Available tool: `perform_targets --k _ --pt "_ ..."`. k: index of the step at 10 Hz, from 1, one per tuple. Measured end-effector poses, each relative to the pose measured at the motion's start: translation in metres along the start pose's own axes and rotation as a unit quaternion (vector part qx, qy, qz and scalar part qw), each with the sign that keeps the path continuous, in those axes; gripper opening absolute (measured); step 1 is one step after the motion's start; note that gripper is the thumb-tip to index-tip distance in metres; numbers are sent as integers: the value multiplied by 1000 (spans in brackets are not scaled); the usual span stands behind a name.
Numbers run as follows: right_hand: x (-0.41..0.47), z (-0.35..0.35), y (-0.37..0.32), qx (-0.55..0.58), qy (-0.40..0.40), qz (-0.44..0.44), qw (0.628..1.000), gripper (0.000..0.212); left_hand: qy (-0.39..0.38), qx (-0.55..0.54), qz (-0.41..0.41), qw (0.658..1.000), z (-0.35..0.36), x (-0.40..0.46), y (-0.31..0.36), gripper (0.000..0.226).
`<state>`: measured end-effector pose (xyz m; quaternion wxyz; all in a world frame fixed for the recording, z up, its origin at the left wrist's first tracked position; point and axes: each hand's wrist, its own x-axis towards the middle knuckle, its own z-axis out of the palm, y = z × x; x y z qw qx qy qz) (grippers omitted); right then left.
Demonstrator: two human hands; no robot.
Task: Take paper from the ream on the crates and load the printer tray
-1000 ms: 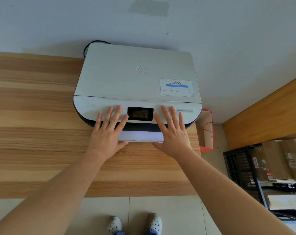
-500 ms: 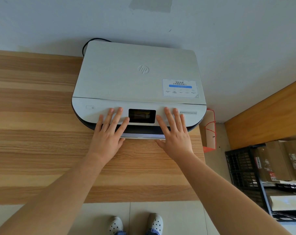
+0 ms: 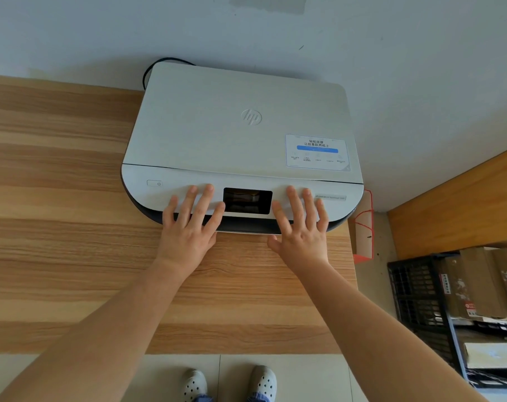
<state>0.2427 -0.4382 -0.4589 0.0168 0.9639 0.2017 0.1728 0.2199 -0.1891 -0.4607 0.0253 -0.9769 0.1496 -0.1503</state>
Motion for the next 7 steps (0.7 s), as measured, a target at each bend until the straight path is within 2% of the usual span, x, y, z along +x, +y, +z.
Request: perform_targets --k 1,2,5,7 --pt "0 2 0 -5 4 1 1000 91 0 11 5 1000 2 -1 0 74" --pt "1 -2 -1 -3 -22 8 1000 91 -32 6 2 999 -3 0 1 76" --pt "-3 -53 -10 47 -192 45 979 94 -176 -83 -4 981 -60 -2 -3 77" --pt "-10 -110 -26 138 -263 58 953 91 -244 -125 -37 961 -108 -8 4 88"
